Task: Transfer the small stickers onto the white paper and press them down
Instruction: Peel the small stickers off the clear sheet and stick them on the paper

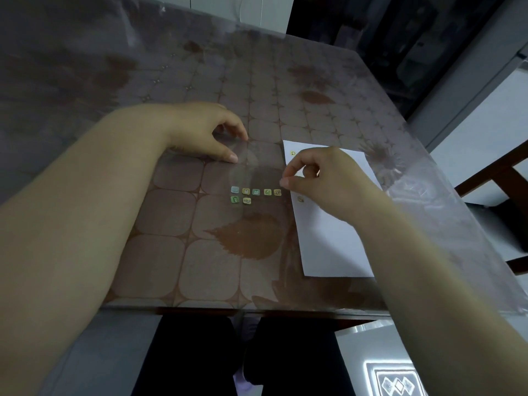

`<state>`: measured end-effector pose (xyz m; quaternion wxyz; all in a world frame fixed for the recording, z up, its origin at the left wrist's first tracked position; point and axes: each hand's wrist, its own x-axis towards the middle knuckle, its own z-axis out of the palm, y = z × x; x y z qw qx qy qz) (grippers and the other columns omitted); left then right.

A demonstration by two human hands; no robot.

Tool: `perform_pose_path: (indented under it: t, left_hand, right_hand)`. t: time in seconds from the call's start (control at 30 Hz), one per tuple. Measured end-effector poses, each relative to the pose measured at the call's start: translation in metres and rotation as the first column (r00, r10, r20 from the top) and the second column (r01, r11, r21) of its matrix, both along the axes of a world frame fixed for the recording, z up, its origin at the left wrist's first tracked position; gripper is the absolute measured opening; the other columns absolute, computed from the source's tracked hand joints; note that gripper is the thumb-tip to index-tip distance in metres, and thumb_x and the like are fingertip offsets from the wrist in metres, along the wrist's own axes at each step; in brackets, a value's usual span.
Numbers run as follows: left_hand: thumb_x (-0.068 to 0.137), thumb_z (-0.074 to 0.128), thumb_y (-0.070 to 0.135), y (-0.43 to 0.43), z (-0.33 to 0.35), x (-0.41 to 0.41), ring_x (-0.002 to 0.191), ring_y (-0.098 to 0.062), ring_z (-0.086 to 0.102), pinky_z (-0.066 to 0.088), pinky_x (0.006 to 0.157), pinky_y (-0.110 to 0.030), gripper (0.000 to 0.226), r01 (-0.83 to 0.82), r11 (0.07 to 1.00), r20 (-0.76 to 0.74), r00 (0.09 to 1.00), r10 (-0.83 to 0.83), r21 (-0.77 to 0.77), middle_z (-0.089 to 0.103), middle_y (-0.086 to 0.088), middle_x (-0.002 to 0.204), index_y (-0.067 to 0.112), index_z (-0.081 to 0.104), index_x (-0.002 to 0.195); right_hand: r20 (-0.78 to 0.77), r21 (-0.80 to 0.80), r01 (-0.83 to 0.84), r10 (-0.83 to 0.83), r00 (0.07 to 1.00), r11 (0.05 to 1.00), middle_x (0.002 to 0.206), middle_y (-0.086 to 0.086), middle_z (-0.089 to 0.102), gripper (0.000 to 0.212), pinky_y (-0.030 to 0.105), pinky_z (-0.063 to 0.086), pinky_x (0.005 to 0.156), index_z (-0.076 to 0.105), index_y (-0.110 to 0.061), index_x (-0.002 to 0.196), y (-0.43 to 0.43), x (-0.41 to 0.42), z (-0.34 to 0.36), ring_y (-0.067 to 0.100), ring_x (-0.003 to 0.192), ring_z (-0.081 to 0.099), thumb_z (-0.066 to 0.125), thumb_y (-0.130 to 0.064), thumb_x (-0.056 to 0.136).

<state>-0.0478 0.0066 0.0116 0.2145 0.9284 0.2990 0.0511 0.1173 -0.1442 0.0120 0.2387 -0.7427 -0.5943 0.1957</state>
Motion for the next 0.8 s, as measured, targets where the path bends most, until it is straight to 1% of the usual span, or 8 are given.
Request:
perform_pose_path:
  t: [0.13, 0.27, 0.37, 0.47, 0.53, 0.67, 0.73, 0.8]
  left_hand:
    - [0.072, 0.071, 0.029, 0.0, -0.002, 0.0, 0.101, -0.011, 0.047, 0.036, 0.092, -0.023, 0.045, 0.011, 1.0, 0.004, 1.0, -0.011, 0.0, 0.049, 0.006, 0.106, 0.022, 0.057, 0.114]
    - [0.07, 0.072, 0.032, 0.002, -0.003, 0.0, 0.102, -0.012, 0.048, 0.037, 0.094, -0.026, 0.047, 0.003, 1.0, -0.004, 1.0, -0.003, -0.007, 0.05, 0.005, 0.109, 0.025, 0.057, 0.114]
    - [0.07, 0.072, 0.032, 0.001, -0.003, 0.0, 0.102, -0.012, 0.048, 0.036, 0.093, -0.025, 0.046, 0.004, 1.0, -0.004, 1.0, -0.004, -0.002, 0.05, 0.004, 0.108, 0.025, 0.058, 0.114]
    - [0.071, 0.072, 0.031, 0.001, -0.003, 0.0, 0.102, -0.011, 0.048, 0.034, 0.09, -0.021, 0.045, -0.003, 1.0, 0.006, 1.0, 0.003, 0.001, 0.05, 0.005, 0.108, 0.024, 0.058, 0.113]
    - [0.071, 0.072, 0.03, 0.001, -0.003, 0.001, 0.101, -0.011, 0.048, 0.033, 0.089, -0.021, 0.046, -0.002, 1.0, 0.01, 1.0, 0.002, -0.001, 0.05, 0.005, 0.108, 0.023, 0.058, 0.113]
    - [0.071, 0.072, 0.031, 0.001, -0.002, 0.001, 0.101, -0.012, 0.048, 0.036, 0.092, -0.024, 0.045, 0.003, 1.0, -0.004, 1.0, -0.003, 0.007, 0.049, 0.006, 0.107, 0.025, 0.058, 0.113]
    - [0.07, 0.072, 0.032, 0.001, -0.003, 0.001, 0.101, -0.012, 0.049, 0.036, 0.092, -0.024, 0.045, 0.007, 1.0, -0.013, 1.0, -0.006, 0.013, 0.049, 0.006, 0.106, 0.025, 0.058, 0.113]
    - [0.07, 0.072, 0.032, 0.002, -0.003, 0.001, 0.103, -0.012, 0.049, 0.037, 0.094, -0.026, 0.045, 0.003, 1.0, -0.014, 1.0, -0.003, 0.002, 0.05, 0.006, 0.107, 0.026, 0.058, 0.113]
  right_hand:
    - [-0.05, 0.015, 0.004, -0.003, 0.999, 1.0, 0.056, -0.004, 0.034, 0.009, 0.022, 0.026, 0.049, 0.073, -0.016, 0.077, -0.001, -0.002, -0.005, 0.009, 0.05, 0.033, 0.075, -0.024, 0.073]
    - [-0.014, -0.01, -0.024, 0.023, 1.0, 1.0, 0.053, -0.006, 0.033, 0.007, 0.014, 0.027, 0.042, 0.071, -0.016, 0.074, 0.0, -0.003, -0.007, 0.009, 0.047, 0.035, 0.071, -0.023, 0.077]
    - [0.05, -0.023, -0.071, 0.072, 0.996, 0.997, 0.051, -0.007, 0.036, 0.011, 0.009, 0.031, 0.044, 0.067, -0.019, 0.072, -0.001, -0.004, -0.006, -0.002, 0.045, 0.043, 0.066, -0.024, 0.082]
    - [-0.036, 0.03, -0.01, 0.011, 0.999, 0.999, 0.055, -0.004, 0.039, 0.014, 0.01, 0.025, 0.036, 0.066, -0.02, 0.072, -0.008, 0.01, 0.009, 0.004, 0.037, 0.034, 0.064, -0.026, 0.084]
    - [-0.061, 0.033, 0.038, -0.036, 0.997, 0.999, 0.061, 0.003, 0.043, 0.013, 0.01, 0.023, 0.037, 0.068, -0.02, 0.075, -0.016, 0.027, 0.019, 0.004, 0.043, 0.032, 0.063, -0.027, 0.084]
    - [-0.06, -0.1, 0.055, -0.061, 0.996, 0.993, 0.065, -0.005, 0.054, 0.013, 0.007, 0.031, 0.044, 0.068, -0.024, 0.072, -0.027, 0.04, 0.011, 0.009, 0.057, 0.042, 0.064, -0.023, 0.084]
    - [-0.099, -0.129, 0.083, -0.096, 0.99, 0.988, 0.071, -0.002, 0.059, 0.013, 0.016, 0.036, 0.057, 0.068, -0.022, 0.071, -0.029, 0.038, 0.004, 0.01, 0.067, 0.047, 0.065, -0.02, 0.083]
    - [-0.121, -0.128, 0.103, -0.118, 0.986, 0.986, 0.076, 0.005, 0.058, 0.01, 0.027, 0.035, 0.065, 0.07, -0.019, 0.072, -0.028, 0.037, 0.0, 0.015, 0.072, 0.046, 0.067, -0.02, 0.082]
